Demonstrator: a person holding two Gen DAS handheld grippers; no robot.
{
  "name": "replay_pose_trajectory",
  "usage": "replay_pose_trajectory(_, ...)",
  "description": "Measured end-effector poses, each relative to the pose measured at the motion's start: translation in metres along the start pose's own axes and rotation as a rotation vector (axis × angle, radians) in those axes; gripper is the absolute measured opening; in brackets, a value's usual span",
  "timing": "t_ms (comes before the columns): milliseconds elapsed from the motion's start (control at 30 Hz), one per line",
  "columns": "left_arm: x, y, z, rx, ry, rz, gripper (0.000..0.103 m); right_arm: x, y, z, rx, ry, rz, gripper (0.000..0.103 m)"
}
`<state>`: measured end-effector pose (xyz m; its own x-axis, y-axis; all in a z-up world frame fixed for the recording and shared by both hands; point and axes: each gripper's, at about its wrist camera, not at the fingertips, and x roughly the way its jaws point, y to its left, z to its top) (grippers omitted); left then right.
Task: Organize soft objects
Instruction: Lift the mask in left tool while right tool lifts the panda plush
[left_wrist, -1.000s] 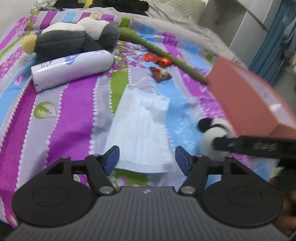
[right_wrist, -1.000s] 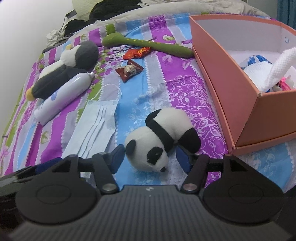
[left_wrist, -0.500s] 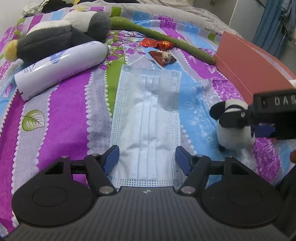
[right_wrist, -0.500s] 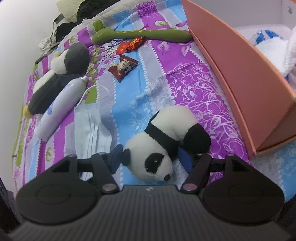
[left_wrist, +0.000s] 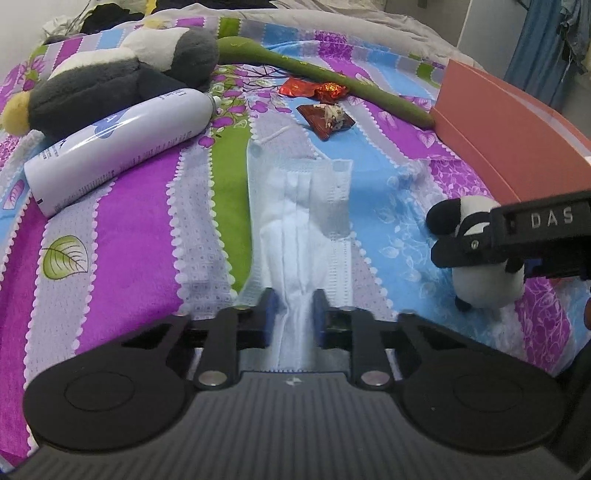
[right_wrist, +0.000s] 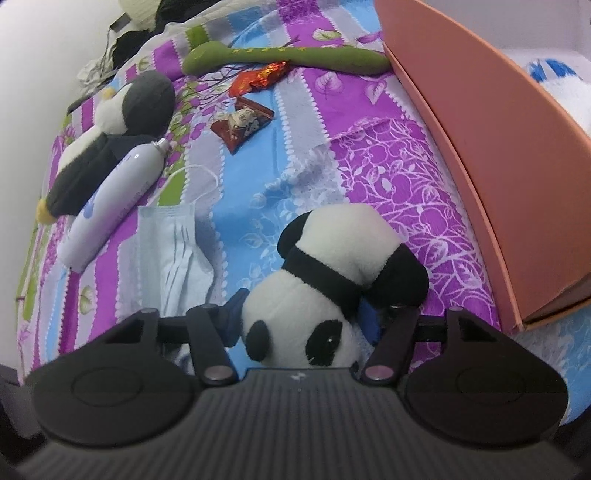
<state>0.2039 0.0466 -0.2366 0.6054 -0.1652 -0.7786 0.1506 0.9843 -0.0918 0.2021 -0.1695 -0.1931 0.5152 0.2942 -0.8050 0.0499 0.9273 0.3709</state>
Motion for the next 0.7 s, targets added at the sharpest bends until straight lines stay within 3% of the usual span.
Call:
replay_pose_trajectory(133, -0.005, -0.002, 0.003, -0.020, -0.003, -0.013, 0.005, -0.005, 0.004, -0.002, -0.058, -0.016, 0.001, 0.062)
replay_pose_trajectory(267, -0.019, -0.002, 0.006, -0.076, -0.014, -0.051, 0.004, -0.015, 0.003, -0.004, -0.091, -0.031, 0.000, 0.062)
replay_pose_trajectory(700, -0.079, -0.024, 0.012, -0.125, -0.076, -0.095, 0.004, -0.072, 0.010, -0.013, -0.174, -0.089, 0.009, 0.063)
